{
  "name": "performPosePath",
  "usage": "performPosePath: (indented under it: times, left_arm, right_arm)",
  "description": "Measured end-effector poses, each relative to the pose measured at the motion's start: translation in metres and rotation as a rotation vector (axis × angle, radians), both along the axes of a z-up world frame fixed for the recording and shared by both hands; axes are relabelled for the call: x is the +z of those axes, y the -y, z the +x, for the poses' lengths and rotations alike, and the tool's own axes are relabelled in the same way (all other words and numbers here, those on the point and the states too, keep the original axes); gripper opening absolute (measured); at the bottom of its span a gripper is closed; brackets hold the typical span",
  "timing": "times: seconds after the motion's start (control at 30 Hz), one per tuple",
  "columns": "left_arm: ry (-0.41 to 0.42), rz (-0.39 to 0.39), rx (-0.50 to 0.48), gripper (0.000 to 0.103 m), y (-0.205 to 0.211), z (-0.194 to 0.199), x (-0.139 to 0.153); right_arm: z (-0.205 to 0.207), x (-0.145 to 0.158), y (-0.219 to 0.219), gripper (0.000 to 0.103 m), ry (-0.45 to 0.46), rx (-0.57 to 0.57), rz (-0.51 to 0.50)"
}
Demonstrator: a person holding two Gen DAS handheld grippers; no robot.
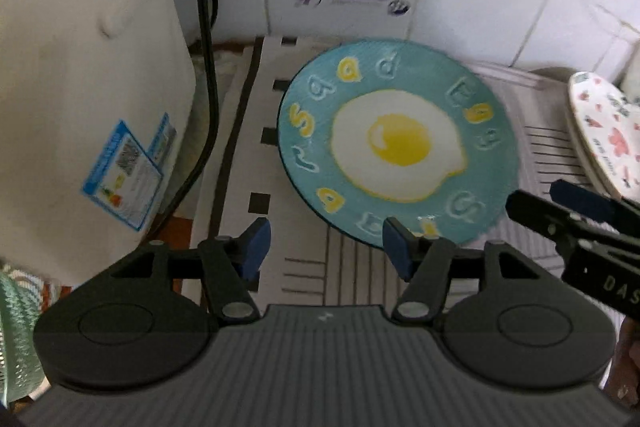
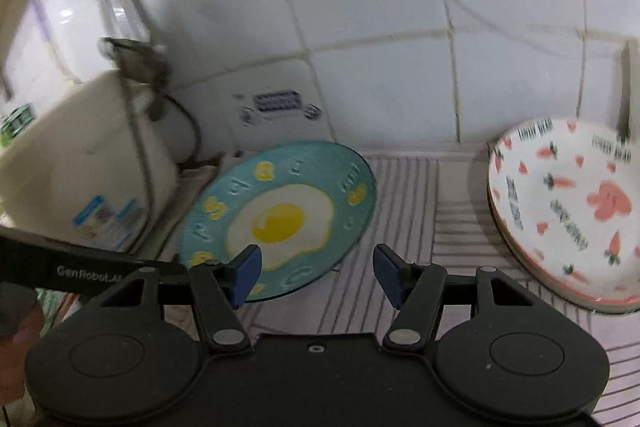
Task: Organize plates and bowls
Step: 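Move the right gripper to the blue egg plate rim and grasp it, then carry the blue egg plate onto the plate stack and open the right gripper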
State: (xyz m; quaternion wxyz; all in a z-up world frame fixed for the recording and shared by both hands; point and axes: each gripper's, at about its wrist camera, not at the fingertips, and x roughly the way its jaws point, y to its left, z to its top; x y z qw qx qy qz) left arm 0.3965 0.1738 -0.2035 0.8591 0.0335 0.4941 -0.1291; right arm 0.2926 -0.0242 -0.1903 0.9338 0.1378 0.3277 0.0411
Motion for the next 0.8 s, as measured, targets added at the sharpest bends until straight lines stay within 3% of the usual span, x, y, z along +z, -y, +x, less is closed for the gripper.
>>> performPosePath:
  times: [0.07, 0.3, 0.43, 0.5, 0.57, 0.8]
  left_arm:
    - [-0.041, -0.022, 0.01, 0.062, -0.003, 0.012, -0.007]
    - [-0.05, -0.026, -0.036, 0.061, -0.001, 0.032, -0.018]
    - [-0.057, -0.034, -0.047, 0.056, -0.002, 0.036, -0.024]
    - [-0.046, -0.051, -0.056, 0.045, -0.003, 0.035, -0.025]
    - [-0.045, -0.074, -0.066, 0.034, -0.003, 0.034, -0.024]
    - [-0.052, -0.129, -0.004, 0.029, -0.007, 0.035, -0.024]
  right_arm:
    - [0.013, -0.009, 0.0, 0.067, -0.042, 0.002, 0.011]
    - [0.05, -0.029, 0.003, 0.066, -0.101, -0.016, 0.054]
    - [0.059, -0.03, 0.006, 0.047, -0.092, -0.041, 0.099]
    - [0.062, -0.031, 0.006, 0.037, -0.098, -0.068, 0.088]
    - [0.062, -0.034, 0.009, 0.019, -0.104, -0.086, 0.085]
    - [0.068, -0.043, 0.018, 0.021, -0.13, -0.11, 0.138]
